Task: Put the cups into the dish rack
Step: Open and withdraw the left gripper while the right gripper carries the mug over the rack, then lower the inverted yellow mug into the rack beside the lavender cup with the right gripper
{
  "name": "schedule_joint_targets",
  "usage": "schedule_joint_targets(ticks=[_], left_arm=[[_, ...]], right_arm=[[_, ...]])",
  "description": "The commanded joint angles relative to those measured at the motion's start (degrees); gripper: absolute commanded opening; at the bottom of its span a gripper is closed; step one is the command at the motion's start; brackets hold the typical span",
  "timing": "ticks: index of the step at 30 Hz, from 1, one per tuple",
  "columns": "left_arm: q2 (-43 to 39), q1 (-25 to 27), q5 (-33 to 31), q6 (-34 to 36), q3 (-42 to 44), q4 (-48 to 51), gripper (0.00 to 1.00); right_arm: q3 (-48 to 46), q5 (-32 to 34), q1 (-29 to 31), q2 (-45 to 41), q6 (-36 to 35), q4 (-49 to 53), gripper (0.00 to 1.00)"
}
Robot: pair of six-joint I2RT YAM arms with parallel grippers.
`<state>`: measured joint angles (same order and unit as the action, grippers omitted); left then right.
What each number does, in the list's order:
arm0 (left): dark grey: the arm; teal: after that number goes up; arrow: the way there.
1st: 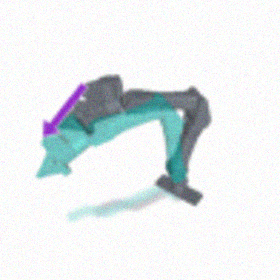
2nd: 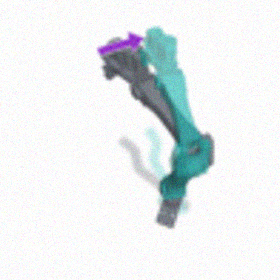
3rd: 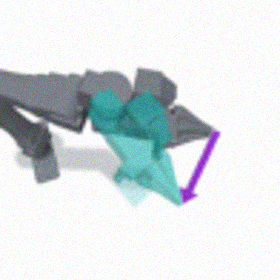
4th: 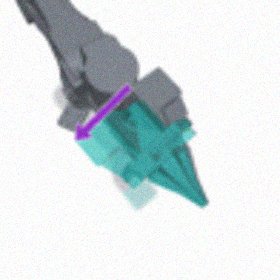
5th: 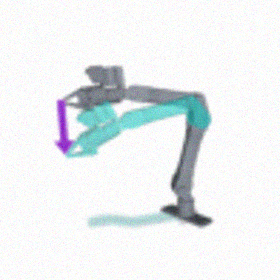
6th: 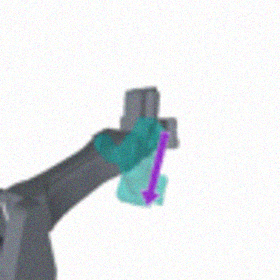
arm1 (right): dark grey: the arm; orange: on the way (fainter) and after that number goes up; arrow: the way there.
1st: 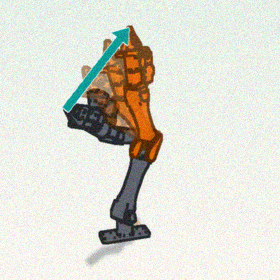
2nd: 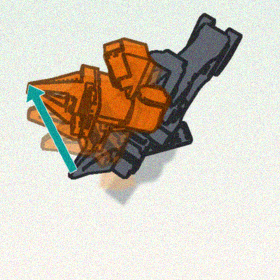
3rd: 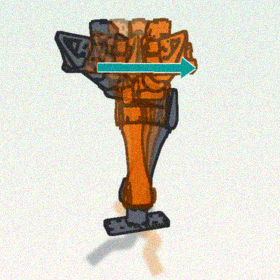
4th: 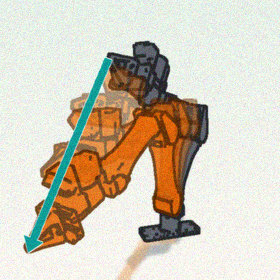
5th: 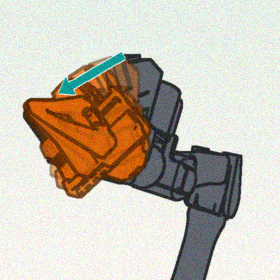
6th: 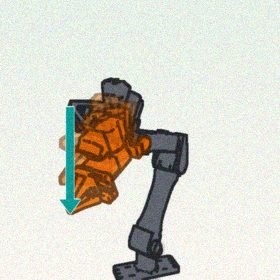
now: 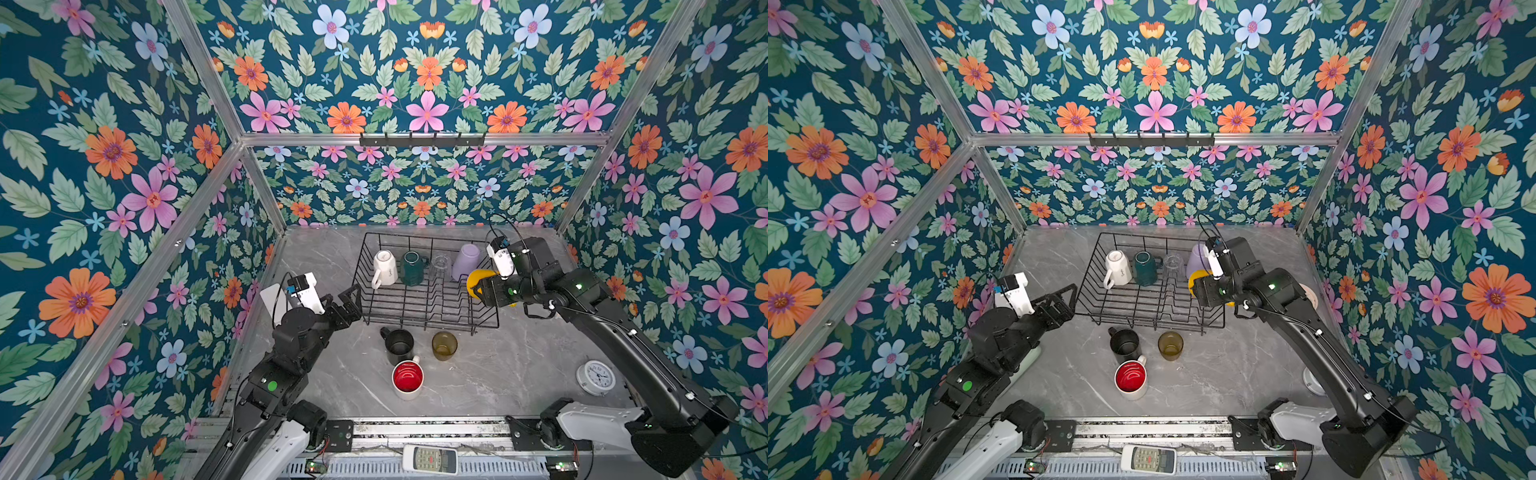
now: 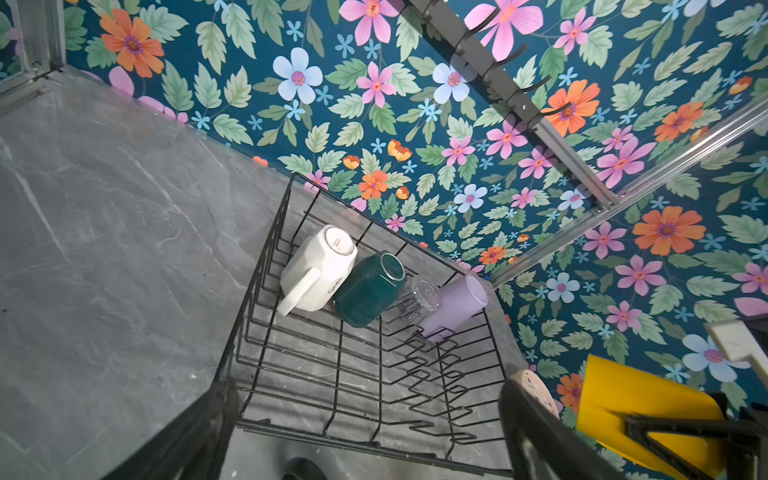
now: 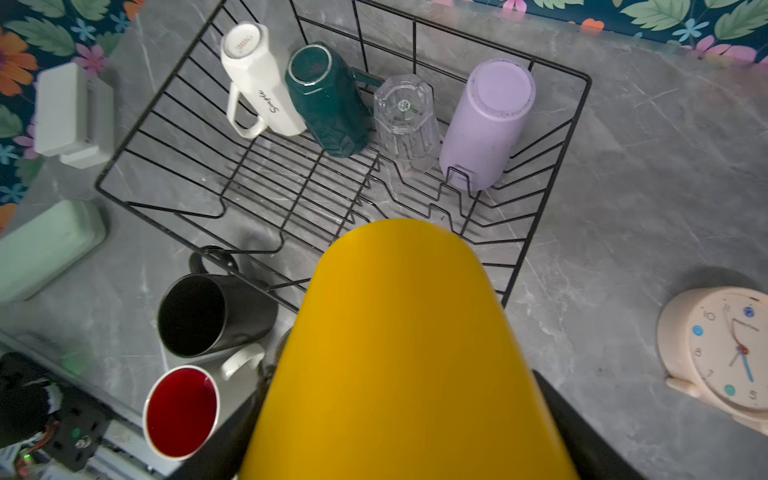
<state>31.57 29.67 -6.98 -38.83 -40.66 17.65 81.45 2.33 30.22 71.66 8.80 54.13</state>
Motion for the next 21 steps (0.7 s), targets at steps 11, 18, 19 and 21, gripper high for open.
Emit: schedule_joint_targets(ticks=[11, 18, 19, 21], left_arm=[[-3.1, -0.05, -3.9, 0.95, 0.24, 3.61, 1.0], [-4.48, -0.05, -5.01, 0.61, 0.52, 4.65, 1.0], [-4.57, -0.05, -5.26, 0.6, 0.57, 4.8, 1.0], [-4.69, -0.05, -5.51, 0.6, 0.43, 5.0, 1.0]], right_arm=[[4.03, 4.31, 0.1, 11.16, -3.75, -0.39, 0.0], [6.04, 5.58, 0.1, 17.51, -4.92, 0.88, 0.0], [6.17, 5.5, 0.06, 18.19, -4.91, 0.89, 0.0], [6.43, 5.41, 0.04, 19.56, -5.1, 0.91, 0.0]])
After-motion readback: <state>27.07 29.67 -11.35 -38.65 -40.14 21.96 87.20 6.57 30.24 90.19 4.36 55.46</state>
